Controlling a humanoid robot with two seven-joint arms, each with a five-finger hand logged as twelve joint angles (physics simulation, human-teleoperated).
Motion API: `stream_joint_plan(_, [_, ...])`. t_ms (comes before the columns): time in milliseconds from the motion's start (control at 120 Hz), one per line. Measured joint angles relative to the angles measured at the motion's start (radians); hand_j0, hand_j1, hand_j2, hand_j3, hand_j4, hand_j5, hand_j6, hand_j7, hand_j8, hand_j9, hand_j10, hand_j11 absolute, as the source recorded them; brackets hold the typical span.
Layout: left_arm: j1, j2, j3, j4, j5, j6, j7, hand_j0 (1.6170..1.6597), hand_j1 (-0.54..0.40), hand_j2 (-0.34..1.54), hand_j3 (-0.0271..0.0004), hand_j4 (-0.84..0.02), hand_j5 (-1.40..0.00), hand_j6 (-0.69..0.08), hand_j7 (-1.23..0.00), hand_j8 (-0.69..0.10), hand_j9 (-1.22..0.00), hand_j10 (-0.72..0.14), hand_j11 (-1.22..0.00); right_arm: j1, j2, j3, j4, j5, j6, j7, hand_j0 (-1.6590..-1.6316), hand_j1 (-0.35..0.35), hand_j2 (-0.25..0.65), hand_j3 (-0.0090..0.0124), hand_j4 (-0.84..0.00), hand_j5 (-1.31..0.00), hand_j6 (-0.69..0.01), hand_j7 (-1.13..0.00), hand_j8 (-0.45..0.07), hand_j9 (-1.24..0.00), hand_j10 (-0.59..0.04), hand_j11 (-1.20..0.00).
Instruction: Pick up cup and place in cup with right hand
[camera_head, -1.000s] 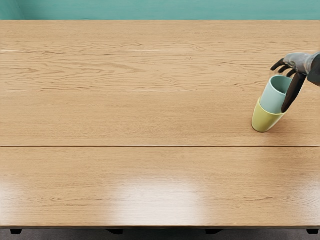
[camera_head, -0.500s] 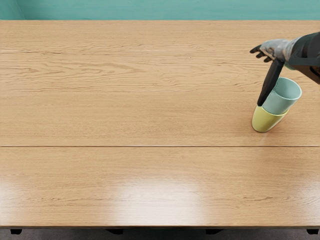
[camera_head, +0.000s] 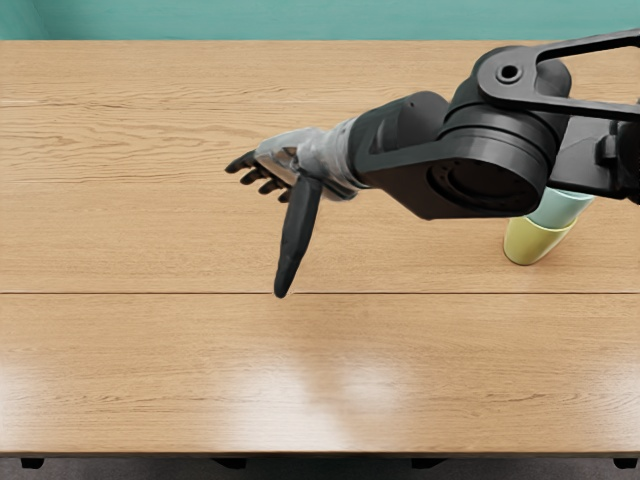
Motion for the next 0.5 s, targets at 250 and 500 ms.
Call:
stream_joint_plan(250, [0.000, 0.000, 0.000, 0.000, 0.000, 0.000, 0.000, 1.6581, 0.349, 0.00, 0.0000, 0.000, 0.00, 0.000, 0.00, 0.000, 0.00, 0.000, 0.00, -0.426, -0.100, 0.426, 0.009, 0.017, 0.423, 0.000, -1.6581, -0.313, -0.006, 0.0000, -0.031, -0.04, -0.031, -0.04, -0.031, -0.04, -0.031, -0.04])
stream_joint_plan(500, [0.000, 0.000, 0.000, 0.000, 0.000, 0.000, 0.000, 1.6581, 0.349, 0.00, 0.0000, 0.000, 0.00, 0.000, 0.00, 0.000, 0.00, 0.000, 0.00, -0.653, -0.194, 0.605, 0.009, 0.127, 0.714, 0.000, -1.6581, -0.314, -0.006, 0.0000, -0.030, -0.04, -0.030, -0.04, -0.030, -0.04, -0.030, -0.04])
